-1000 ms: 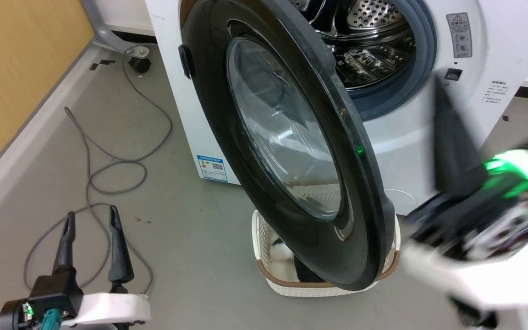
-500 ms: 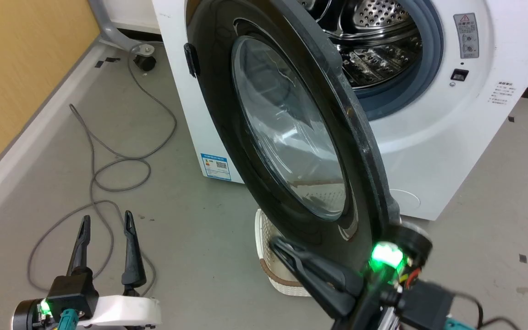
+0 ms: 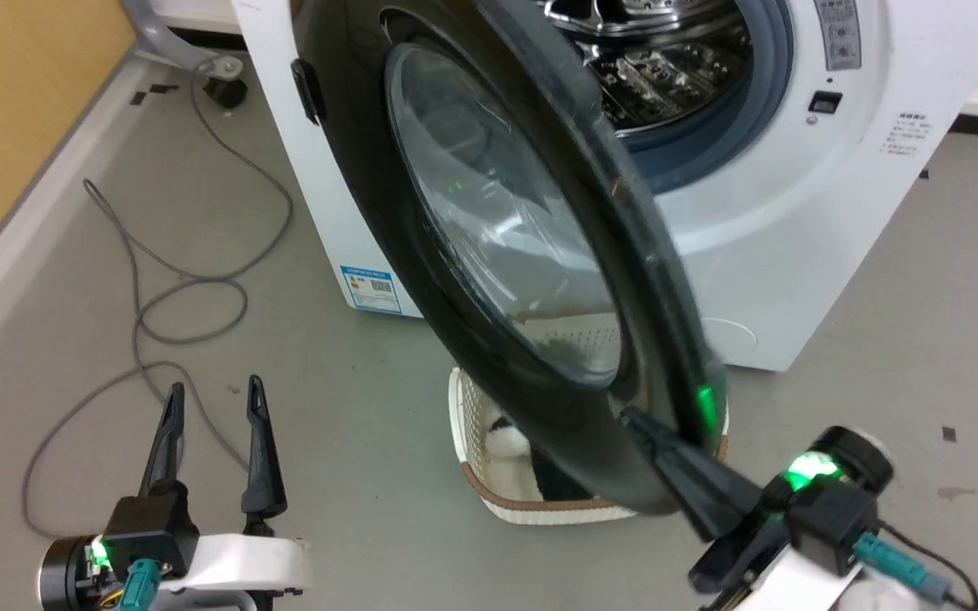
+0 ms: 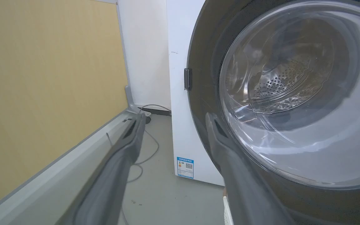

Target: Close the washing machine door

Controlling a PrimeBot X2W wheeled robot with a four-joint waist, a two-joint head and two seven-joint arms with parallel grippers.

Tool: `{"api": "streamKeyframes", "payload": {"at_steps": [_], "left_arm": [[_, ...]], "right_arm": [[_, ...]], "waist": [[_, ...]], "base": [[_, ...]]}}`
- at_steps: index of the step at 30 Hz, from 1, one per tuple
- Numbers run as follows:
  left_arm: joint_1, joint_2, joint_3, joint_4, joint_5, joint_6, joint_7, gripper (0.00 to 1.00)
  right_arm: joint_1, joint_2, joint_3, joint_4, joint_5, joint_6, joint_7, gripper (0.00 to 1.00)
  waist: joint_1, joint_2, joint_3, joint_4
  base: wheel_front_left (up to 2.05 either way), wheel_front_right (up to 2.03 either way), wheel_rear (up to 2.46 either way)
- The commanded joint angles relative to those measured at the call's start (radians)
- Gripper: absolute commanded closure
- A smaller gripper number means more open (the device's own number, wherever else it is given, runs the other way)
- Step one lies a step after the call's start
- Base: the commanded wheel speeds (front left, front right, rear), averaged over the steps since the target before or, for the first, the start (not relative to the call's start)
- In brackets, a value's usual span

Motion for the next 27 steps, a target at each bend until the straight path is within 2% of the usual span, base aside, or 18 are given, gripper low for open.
{"api": "streamKeyframes", "payload": {"at_steps": [1, 8, 16, 27], "left_arm": [[-0.018, -0.001, -0.001, 0.000, 0.007, -0.002, -0.004, 0.00], [-0.058, -0.004, -0.010, -0.012, 0.010, 0.003, -0.004, 0.00], [-0.119, -0.005, -0.040, -0.024, 0.028, 0.017, -0.004, 0.00], [-0.202, -0.006, -0.086, -0.026, 0.002, 0.042, -0.004, 0.00]], "right_arm": [[-0.003, 0.000, -0.022, 0.016, 0.003, -0.002, -0.003, 1.00], [-0.086, 0.002, -0.143, 0.121, 0.017, -0.002, -0.003, 1.00], [-0.270, -0.009, -0.260, 0.273, 0.040, -0.002, -0.003, 1.00], [-0.547, -0.052, -0.374, 0.465, -0.018, -0.002, -0.003, 1.00]], "waist": [[0.0000, 0.0000, 0.013, -0.007], [0.0000, 0.0000, 0.075, -0.016], [0.0000, 0.0000, 0.170, -0.009], [0.0000, 0.0000, 0.299, 0.009]], "base": [[0.00, 0.00, 0.00], [0.00, 0.00, 0.00], [0.00, 0.00, 0.00], [0.00, 0.00, 0.00]]}}
